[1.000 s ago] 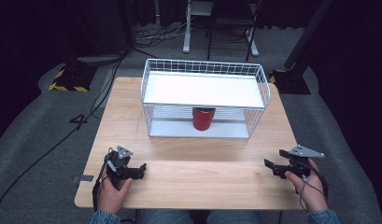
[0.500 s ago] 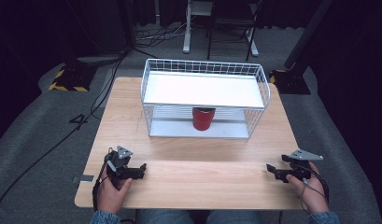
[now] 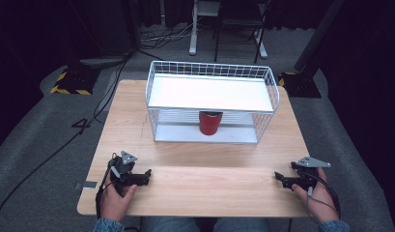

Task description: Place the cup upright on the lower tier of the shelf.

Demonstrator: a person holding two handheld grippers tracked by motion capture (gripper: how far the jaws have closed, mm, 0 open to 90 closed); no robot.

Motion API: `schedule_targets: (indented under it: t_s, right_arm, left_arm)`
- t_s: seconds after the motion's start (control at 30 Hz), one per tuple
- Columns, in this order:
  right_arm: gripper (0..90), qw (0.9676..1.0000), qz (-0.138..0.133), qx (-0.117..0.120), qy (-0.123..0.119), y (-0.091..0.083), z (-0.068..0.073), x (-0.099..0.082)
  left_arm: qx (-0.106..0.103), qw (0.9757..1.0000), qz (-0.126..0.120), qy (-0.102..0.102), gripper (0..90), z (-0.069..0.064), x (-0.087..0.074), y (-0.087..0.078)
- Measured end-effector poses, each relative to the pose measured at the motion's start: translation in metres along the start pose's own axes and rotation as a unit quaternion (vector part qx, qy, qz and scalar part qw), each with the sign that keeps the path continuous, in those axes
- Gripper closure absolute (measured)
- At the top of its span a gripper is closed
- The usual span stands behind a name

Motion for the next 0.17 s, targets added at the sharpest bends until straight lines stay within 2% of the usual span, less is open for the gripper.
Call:
schedule_targets:
  t_s: [0.17]
  right_arm:
    - [13.4, 1.0000, -0.002, -0.005, 0.003, -0.0002, 0.0002, -0.0002]
  left_arm:
    - [0.000, 1.0000, 0.000, 0.000, 0.1, 0.0001, 0.0000, 0.0000]
Point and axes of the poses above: each handheld gripper's, and its own axes: y roughly forward along the jaws, x roughly out of its top, z roughly to its left, the point moved 8 cm from there along y, roughly forward along the jaws, and after that the axes turned 9 degrees about -z, right-handed, at the moved point
